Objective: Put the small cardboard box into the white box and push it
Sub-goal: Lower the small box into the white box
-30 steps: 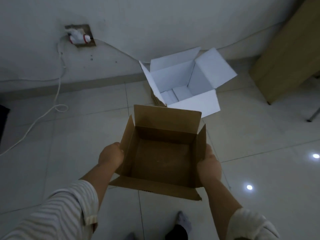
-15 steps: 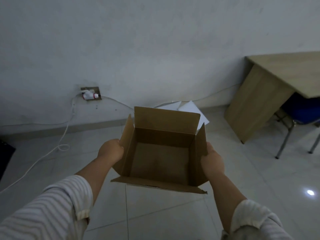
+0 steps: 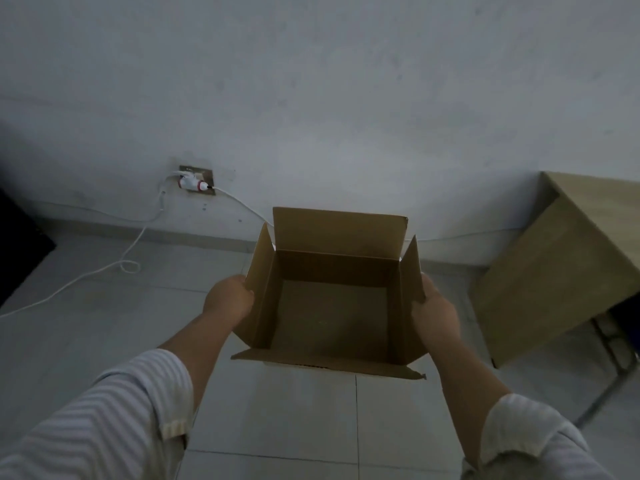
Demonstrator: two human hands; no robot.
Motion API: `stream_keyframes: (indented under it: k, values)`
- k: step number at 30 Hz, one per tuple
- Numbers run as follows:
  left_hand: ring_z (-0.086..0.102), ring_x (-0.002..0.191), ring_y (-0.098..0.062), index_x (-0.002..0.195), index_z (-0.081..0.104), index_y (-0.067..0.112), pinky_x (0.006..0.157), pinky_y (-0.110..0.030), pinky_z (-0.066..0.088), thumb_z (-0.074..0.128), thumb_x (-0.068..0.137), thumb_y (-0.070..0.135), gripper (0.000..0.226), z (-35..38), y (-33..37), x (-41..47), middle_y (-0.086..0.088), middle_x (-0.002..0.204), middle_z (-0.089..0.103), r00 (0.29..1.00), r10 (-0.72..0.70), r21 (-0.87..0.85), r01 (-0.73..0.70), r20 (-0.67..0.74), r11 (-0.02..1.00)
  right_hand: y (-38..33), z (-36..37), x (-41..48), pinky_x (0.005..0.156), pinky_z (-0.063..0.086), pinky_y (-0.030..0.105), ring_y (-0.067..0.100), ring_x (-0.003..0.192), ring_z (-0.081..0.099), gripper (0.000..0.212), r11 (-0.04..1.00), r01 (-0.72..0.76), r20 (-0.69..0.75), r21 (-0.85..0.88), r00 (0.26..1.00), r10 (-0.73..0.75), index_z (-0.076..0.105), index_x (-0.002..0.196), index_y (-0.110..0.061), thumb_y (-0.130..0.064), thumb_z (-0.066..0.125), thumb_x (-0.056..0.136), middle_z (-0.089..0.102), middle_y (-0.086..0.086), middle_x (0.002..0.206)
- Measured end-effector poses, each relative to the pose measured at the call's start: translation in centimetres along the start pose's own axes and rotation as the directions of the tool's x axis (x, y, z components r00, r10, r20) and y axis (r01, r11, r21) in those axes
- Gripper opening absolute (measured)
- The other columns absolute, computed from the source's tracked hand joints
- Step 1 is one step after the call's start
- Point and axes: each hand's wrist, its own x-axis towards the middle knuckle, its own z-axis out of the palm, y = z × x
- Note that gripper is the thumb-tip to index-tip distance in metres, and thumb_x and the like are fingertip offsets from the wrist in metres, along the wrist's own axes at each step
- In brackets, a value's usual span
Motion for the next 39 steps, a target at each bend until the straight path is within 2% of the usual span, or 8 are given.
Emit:
stream_keyframes:
  k: [2, 11, 16, 20, 24, 30, 32, 39]
  values:
    - [0.062, 0.093, -0.030, 0.116, 0.061, 0.008, 0.071, -0.031, 0.045, 0.049, 0.093, 0.017, 0.027, 1.7, 0.8, 0.5, -0.014, 0.105, 0.067, 1.000, -0.025, -0.026, 0.024, -0.014, 0.999, 0.9, 0.3, 2.4, 0.057, 0.054, 0.034, 0.024, 0.069, 0.064, 0.046, 1.000, 0.027, 0.019, -0.014, 0.999, -0.027, 0.037, 0.133, -0.027, -0.006, 0.045, 0.092, 0.064, 0.010, 0.087]
    - [0.054, 0.079, -0.023, 0.104, 0.060, 0.004, 0.069, -0.031, 0.042, 0.046, 0.094, 0.013, 0.020, 8.4, 3.8, 6.2, -0.015, 0.097, 0.066, 0.996, -0.073, -0.036, 0.071, -0.054, 0.997, 4.4, 4.4, 11.8, 0.049, 0.044, 0.024, 0.014, 0.064, 0.059, 0.045, 0.998, 0.057, 0.061, -0.004, 0.997, -0.056, 0.037, 0.132, -0.029, -0.006, 0.042, 0.094, 0.061, 0.004, 0.088]
    - [0.054, 0.077, -0.022, 0.104, 0.060, 0.004, 0.068, -0.031, 0.041, 0.045, 0.095, 0.012, 0.019, 13.1, 4.9, 10.6, -0.016, 0.098, 0.068, 0.990, -0.087, -0.020, 0.085, -0.114, 0.996, 6.0, 8.1, 16.6, 0.071, 0.058, 0.043, 0.023, 0.076, 0.064, 0.043, 0.993, 0.105, 0.044, 0.053, 0.993, -0.107, 0.038, 0.133, -0.027, -0.006, 0.041, 0.095, 0.058, 0.002, 0.089]
    - [0.056, 0.076, -0.023, 0.103, 0.061, 0.005, 0.066, -0.031, 0.043, 0.044, 0.096, 0.013, 0.020, 17.6, 4.8, 13.8, -0.012, 0.088, 0.065, 0.979, -0.109, -0.044, 0.103, -0.171, 0.994, 8.1, 11.5, 21.0, 0.074, 0.057, 0.042, 0.025, 0.077, 0.063, 0.042, 0.991, 0.125, 0.045, 0.047, 0.991, -0.127, 0.038, 0.134, -0.024, -0.007, 0.040, 0.096, 0.056, 0.003, 0.089]
    - [0.056, 0.075, -0.022, 0.102, 0.061, 0.009, 0.066, -0.032, 0.043, 0.043, 0.098, 0.017, 0.020, 22.4, 4.1, 16.2, -0.008, 0.087, 0.063, 0.959, -0.110, -0.073, 0.094, -0.261, 0.993, 10.5, 15.7, 25.2, 0.076, 0.058, 0.042, 0.026, 0.079, 0.064, 0.042, 0.981, 0.190, 0.028, 0.037, 0.981, -0.191, 0.037, 0.134, -0.027, -0.010, 0.039, 0.096, 0.064, 0.008, 0.104]
    - [0.061, 0.091, -0.035, 0.109, 0.063, 0.007, 0.076, -0.039, 0.047, 0.043, 0.096, 0.017, 0.026, 24.4, 4.6, 19.4, -0.016, 0.098, 0.066, 0.893, -0.059, -0.076, 0.028, -0.446, 0.997, 11.3, 18.5, 30.5, 0.063, 0.044, 0.029, 0.021, 0.069, 0.055, 0.050, 0.963, 0.258, -0.018, 0.079, 0.966, -0.257, 0.039, 0.136, -0.030, -0.007, 0.040, 0.092, 0.062, 0.007, 0.094]
    - [0.061, 0.089, -0.035, 0.109, 0.062, 0.007, 0.077, -0.041, 0.049, 0.043, 0.095, 0.018, 0.026, 23.8, 4.4, 20.4, -0.017, 0.097, 0.067, 0.870, -0.044, -0.032, 0.032, -0.491, 0.999, 11.0, 18.1, 31.8, 0.051, 0.040, 0.023, 0.016, 0.061, 0.056, 0.049, 0.952, 0.298, -0.059, 0.073, 0.954, -0.294, 0.040, 0.134, -0.032, -0.007, 0.041, 0.092, 0.064, 0.008, 0.091]
    - [0.059, 0.080, -0.030, 0.108, 0.062, 0.006, 0.070, -0.036, 0.048, 0.043, 0.095, 0.015, 0.024, 27.0, 3.4, 22.1, -0.015, 0.090, 0.065, 0.882, -0.026, -0.026, 0.016, -0.470, 1.000, 12.6, 20.8, 33.1, 0.045, 0.033, 0.021, 0.011, 0.055, 0.050, 0.043, 0.922, 0.379, -0.072, 0.078, 0.924, -0.374, 0.047, 0.126, -0.025, -0.002, 0.040, 0.090, 0.060, 0.006, 0.078]
